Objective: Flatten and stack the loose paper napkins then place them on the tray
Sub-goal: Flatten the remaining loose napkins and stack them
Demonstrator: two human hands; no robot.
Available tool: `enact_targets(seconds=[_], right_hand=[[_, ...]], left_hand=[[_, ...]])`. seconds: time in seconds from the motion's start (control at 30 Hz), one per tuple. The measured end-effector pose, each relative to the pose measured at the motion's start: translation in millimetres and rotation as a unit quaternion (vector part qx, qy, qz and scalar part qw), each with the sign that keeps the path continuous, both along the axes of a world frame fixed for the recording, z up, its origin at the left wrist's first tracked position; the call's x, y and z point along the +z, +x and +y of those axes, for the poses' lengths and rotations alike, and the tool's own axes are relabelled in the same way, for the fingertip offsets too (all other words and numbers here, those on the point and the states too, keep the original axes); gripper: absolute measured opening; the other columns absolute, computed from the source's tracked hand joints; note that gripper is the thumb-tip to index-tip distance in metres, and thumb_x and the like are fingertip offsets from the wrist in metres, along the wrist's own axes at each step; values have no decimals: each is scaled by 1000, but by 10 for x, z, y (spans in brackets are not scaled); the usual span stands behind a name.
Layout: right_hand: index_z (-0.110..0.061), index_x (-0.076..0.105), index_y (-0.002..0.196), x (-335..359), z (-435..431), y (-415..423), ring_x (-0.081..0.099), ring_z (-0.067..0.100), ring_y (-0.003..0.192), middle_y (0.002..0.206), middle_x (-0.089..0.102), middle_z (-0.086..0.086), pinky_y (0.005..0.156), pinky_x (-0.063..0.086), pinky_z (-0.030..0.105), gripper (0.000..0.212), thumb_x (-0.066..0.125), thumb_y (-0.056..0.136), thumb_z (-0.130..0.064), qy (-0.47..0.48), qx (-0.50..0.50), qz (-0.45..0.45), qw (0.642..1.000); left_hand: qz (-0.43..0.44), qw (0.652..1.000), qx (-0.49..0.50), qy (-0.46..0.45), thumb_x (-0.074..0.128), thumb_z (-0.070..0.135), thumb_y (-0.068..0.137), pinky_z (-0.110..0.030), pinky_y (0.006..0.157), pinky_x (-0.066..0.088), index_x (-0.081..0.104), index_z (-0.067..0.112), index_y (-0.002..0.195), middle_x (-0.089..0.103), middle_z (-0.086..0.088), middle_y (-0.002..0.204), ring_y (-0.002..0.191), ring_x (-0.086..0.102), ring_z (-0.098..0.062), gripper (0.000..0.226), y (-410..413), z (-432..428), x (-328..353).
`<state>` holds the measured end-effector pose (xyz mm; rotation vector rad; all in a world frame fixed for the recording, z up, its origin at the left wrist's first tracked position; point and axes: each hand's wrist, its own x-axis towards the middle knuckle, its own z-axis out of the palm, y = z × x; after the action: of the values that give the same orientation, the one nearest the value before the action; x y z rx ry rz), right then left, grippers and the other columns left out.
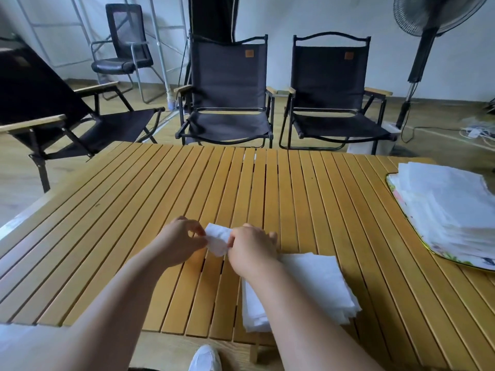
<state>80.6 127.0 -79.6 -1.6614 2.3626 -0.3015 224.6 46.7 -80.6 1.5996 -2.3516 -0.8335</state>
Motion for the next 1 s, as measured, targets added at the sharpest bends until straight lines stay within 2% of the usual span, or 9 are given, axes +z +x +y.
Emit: enact_targets(seconds=[0.1, 0.23, 0.33, 0.4, 0.53, 0.63, 0.8, 0.9, 1.0], right_hand=[[-22, 59, 98, 174, 119, -86, 55, 22, 91, 101, 63, -2, 86, 35, 37, 7, 57, 98, -29, -101, 17, -84, 991], [-23, 51, 77, 488, 342, -257, 50, 16, 66, 69, 56, -7, 63, 37, 27, 17, 62, 90, -27, -185, 0, -201, 962], [-23, 53, 76, 613, 522, -400, 45, 9, 55, 62, 58, -4, 50, 35, 20, 16, 64, 88, -23, -219, -9, -245, 944], [-24, 59, 85, 658, 636, -505, 50, 10, 55, 66, 66, -4, 48, 38, 18, 10, 68, 89, -26, -235, -13, -265, 935], [-32, 63, 113, 682, 839, -821, 69, 10, 77, 95, 75, -6, 62, 54, 23, 36, 80, 82, -34, -173, -17, -385, 906], [-21, 73, 101, 635, 946, -1041, 64, 10, 68, 87, 76, -4, 69, 50, 32, 14, 76, 88, -26, -157, -66, -406, 898], [-20, 75, 85, 544, 1105, -1231, 53, 10, 59, 63, 60, -6, 65, 44, 30, 15, 72, 91, -34, -115, -83, -359, 922], [-23, 74, 87, 531, 1144, -1225, 47, 4, 56, 52, 54, -16, 64, 41, 26, 16, 71, 92, -38, -50, -31, -325, 944], [-25, 74, 89, 524, 1121, -1196, 55, -1, 72, 69, 64, -20, 68, 40, 24, 14, 71, 92, -38, -27, -7, -290, 957]], left_hand=[[95, 995, -2, 22, 66, 23, 93, -38, 76, 57, 63, 22, 100, 66, -4, 104, 89, 67, -29, 8, -1, 64, 168], [176, 979, -80, 67, 71, 3, 86, -53, 79, 57, 58, 27, 121, 68, -12, 107, 90, 67, -40, 45, -4, 220, 397], [181, 977, -106, 31, 72, 20, 88, -46, 70, 57, 63, 32, 113, 73, 0, 93, 81, 69, -31, 29, -103, 348, 465], [203, 972, -116, 6, 66, 28, 93, -35, 59, 43, 69, 22, 91, 67, 4, 71, 61, 54, -25, 8, -206, 427, 520], [250, 963, -85, 53, 62, 29, 96, -31, 60, 31, 71, 12, 83, 53, 0, 59, 58, 42, -17, 24, -385, 587, 591], [294, 947, -58, 118, 63, 28, 95, -30, 59, 32, 72, 5, 88, 53, -1, 63, 57, 42, -15, 26, -457, 646, 625], [136, 933, -198, 268, 59, 28, 98, -25, 57, 37, 72, 11, 92, 76, -6, 85, 59, 46, -13, 22, -484, 792, 677], [98, 936, -179, 286, 56, 35, 99, -24, 56, 38, 70, 12, 102, 77, -8, 86, 55, 47, -13, 28, -529, 846, 633], [91, 949, -148, 265, 57, 27, 100, -22, 51, 36, 69, 9, 102, 77, -7, 79, 50, 43, -11, 22, -580, 854, 555]])
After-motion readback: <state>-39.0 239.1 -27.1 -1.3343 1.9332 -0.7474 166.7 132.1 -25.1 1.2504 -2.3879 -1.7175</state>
